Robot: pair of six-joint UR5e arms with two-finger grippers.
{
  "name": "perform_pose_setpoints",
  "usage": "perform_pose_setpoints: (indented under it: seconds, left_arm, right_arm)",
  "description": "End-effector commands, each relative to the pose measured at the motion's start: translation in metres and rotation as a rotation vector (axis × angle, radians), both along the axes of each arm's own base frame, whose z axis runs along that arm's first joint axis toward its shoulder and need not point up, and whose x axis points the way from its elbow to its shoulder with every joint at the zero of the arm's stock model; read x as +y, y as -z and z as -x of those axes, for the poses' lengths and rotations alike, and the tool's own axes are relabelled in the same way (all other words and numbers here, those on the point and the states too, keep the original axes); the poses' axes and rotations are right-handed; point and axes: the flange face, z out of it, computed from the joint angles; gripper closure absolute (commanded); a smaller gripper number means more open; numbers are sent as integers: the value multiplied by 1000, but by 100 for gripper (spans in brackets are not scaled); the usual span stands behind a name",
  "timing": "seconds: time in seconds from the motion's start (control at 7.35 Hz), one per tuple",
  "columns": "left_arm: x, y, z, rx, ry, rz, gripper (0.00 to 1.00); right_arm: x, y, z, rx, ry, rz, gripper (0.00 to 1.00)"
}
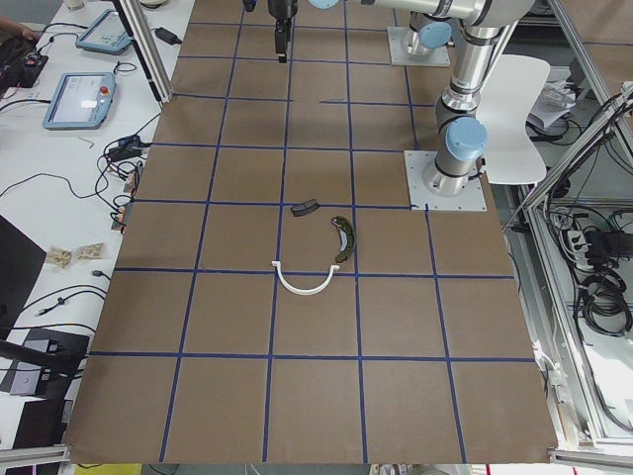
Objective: Place bearing gear from tray to pile
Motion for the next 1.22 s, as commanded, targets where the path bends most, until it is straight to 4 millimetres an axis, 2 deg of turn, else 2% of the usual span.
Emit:
perform_pose_setpoints:
  seconds: [0.0,0.41,0.68,0.82,0.95,1.09]
  left_arm:
    - [0,3,1,0,2,-1,0]
    - [2,4,2,-1,4,-4,0]
    - [2,4,2,-1,2,-4,0]
    - [2,4,2,-1,2,-4,0]
    - [2,4,2,-1,2,-4,0]
    - [2,4,2,-1,4,-4,0]
  right_arm:
    - [0,0,0,-1,-1,0,0]
    - [0,0,1,-1,1,-5,0]
    - [-8,2,6,-17,16,5,0]
    - [-12,-1,21,2,36,6,0]
    - [-17,-4,52,-2,78,6,0]
    - [-18,-6,95,-1,92,-1,0]
